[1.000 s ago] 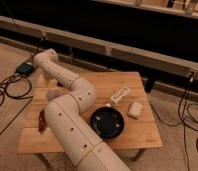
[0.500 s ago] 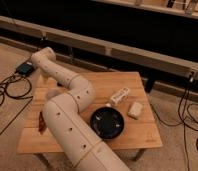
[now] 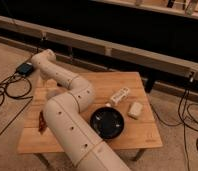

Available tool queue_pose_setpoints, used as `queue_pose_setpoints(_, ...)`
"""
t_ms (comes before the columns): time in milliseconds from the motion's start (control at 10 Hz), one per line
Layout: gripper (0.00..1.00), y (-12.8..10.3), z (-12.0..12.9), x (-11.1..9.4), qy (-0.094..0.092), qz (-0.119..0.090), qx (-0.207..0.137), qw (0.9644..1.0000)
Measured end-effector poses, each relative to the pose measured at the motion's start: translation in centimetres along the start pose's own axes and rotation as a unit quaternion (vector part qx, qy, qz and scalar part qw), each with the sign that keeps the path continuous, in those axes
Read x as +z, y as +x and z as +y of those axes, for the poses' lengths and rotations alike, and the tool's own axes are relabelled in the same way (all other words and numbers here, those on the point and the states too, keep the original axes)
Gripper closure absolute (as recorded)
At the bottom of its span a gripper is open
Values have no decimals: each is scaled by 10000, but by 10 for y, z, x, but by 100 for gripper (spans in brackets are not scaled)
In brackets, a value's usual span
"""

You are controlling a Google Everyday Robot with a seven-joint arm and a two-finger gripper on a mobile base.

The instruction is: Push the eraser across the table

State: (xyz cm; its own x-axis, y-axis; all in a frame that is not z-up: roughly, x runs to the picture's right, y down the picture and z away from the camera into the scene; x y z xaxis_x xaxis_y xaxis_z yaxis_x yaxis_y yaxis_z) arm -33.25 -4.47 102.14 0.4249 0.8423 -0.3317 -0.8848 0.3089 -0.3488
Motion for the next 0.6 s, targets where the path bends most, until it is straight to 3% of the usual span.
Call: queue_pose_setpoints(600,35,1,9,16,-143,-73,43,9999)
